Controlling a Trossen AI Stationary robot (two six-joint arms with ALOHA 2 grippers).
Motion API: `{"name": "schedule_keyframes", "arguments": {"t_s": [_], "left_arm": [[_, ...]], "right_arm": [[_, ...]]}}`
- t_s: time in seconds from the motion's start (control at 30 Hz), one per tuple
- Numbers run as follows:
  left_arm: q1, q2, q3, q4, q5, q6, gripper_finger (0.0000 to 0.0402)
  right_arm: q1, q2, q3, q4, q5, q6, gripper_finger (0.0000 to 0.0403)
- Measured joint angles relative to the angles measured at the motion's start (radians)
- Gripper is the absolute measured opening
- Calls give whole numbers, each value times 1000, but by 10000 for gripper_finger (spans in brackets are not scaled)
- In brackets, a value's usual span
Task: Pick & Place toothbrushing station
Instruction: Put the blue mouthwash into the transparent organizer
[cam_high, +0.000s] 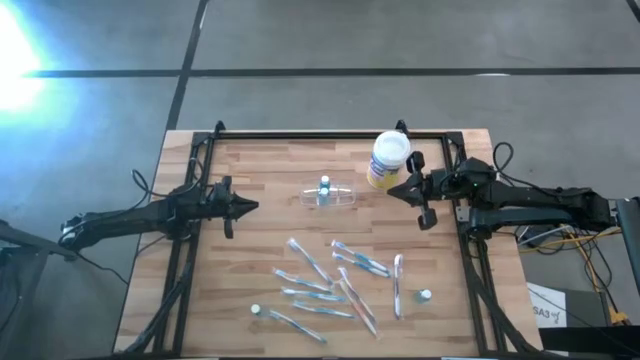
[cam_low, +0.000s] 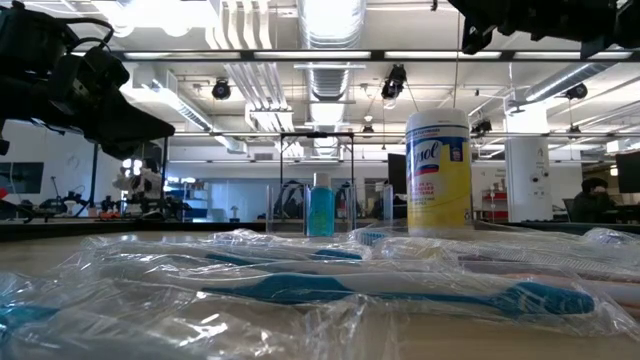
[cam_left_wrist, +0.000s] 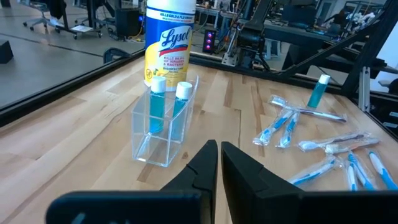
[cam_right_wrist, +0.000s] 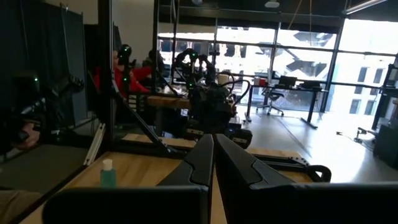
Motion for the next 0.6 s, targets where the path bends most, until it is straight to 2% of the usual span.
{"name": "schedule_keyframes", "arguments": {"t_s": [0.6], "left_arm": [[0, 0, 0, 1, 3, -40, 26]], "right_arm": [[24, -33, -47, -3, -8, 14, 11]]}}
